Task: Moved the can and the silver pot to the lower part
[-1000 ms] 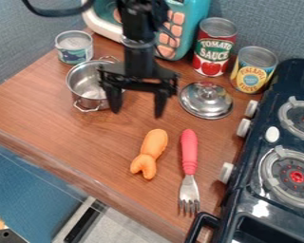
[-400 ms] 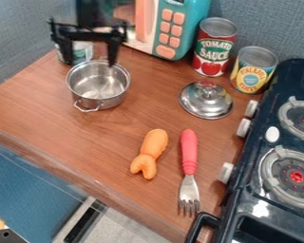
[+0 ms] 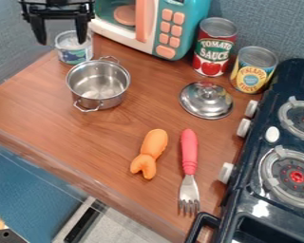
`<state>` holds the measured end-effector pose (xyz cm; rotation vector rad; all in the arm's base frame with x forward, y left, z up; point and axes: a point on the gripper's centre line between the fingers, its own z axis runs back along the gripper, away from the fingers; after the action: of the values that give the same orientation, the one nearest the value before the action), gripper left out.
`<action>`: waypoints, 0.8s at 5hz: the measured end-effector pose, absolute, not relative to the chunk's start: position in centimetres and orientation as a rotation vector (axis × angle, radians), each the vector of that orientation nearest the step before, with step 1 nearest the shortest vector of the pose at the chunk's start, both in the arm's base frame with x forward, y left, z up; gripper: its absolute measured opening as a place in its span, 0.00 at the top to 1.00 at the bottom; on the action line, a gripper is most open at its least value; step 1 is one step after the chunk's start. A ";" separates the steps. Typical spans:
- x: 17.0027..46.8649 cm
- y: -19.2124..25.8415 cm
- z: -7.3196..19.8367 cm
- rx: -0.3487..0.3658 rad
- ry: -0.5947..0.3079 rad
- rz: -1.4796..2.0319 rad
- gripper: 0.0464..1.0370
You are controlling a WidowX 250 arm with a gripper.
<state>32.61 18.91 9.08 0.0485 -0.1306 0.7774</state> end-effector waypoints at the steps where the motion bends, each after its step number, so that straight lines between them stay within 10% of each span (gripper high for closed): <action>1: 34.2 20.9 8.9 0.064 -0.157 0.780 0.04; 4: 38.5 26.1 7.4 0.091 -0.155 0.854 0.04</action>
<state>38.55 26.14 7.41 0.0908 -0.1551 0.8541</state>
